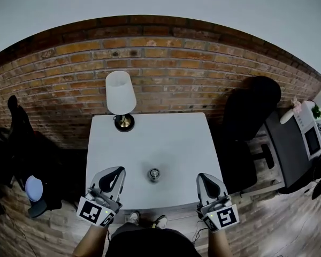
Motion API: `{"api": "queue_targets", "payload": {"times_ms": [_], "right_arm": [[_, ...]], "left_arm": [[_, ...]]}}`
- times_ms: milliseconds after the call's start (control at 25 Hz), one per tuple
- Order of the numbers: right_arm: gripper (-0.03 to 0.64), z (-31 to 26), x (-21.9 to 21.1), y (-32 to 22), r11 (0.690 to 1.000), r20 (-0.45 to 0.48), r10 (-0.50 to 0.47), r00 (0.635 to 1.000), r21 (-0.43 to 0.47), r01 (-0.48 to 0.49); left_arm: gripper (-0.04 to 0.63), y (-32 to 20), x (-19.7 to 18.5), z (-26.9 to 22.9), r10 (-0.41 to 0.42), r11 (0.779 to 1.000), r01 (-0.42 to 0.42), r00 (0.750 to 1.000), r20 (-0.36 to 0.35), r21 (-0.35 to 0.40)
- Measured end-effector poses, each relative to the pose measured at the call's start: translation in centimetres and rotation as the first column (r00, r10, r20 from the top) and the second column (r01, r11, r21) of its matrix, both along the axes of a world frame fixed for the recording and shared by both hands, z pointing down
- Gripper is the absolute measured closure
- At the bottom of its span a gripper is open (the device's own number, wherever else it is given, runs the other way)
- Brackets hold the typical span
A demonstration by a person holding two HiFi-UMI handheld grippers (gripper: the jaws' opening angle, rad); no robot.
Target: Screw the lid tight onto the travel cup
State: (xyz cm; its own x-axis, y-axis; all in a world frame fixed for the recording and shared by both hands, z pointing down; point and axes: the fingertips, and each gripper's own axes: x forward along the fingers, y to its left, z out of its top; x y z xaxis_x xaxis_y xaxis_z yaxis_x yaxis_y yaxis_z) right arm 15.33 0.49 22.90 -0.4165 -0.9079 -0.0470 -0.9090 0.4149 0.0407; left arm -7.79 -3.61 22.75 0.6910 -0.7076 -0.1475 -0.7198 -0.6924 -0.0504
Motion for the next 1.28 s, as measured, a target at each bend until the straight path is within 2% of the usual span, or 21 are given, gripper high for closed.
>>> {"api": "queue_targets", "payload": {"times_ms": [320, 480, 640, 1040, 1280], "right_arm": [[0.603, -1.7, 0.5, -0.6, 1.0, 0.058, 0.023, 0.998, 0.014, -0.024], [0.603, -1.9, 0.2, -0.9, 0.997, 0.006, 0.061, 0.998, 0.039, -0.061], [0.604, -2.3, 0.0, -1.1, 0.992, 0.013, 0.088, 0.996, 0.084, -0.089], [0.604, 0.0, -0.6, 0.2, 0.994, -0.036, 0.111, 0.993, 0.02, -0.11], [0.604, -0.7, -1.4, 0.5, 0.993, -0.023, 0.104, 0.994, 0.051, -0.103]], "left_arm": [[0.571, 0.6, -1.6, -0.9, -0.033, 0.999, 0.033, 0.999, 0.007, -0.007], [0.571, 0.7, -1.7, -1.1, -0.018, 1.0, 0.018, 1.0, -0.005, 0.002], [0.571, 0.7, -1.5, -0.9, -0.006, 1.0, 0.006, 1.0, -0.014, 0.029], [0.571, 1.1, -1.9, 0.0, 0.006, 1.0, -0.006, 1.0, -0.015, 0.008], [0.571, 1.1, -1.9, 0.1, 0.019, 1.0, -0.019, 1.0, -0.022, 0.013]]}}
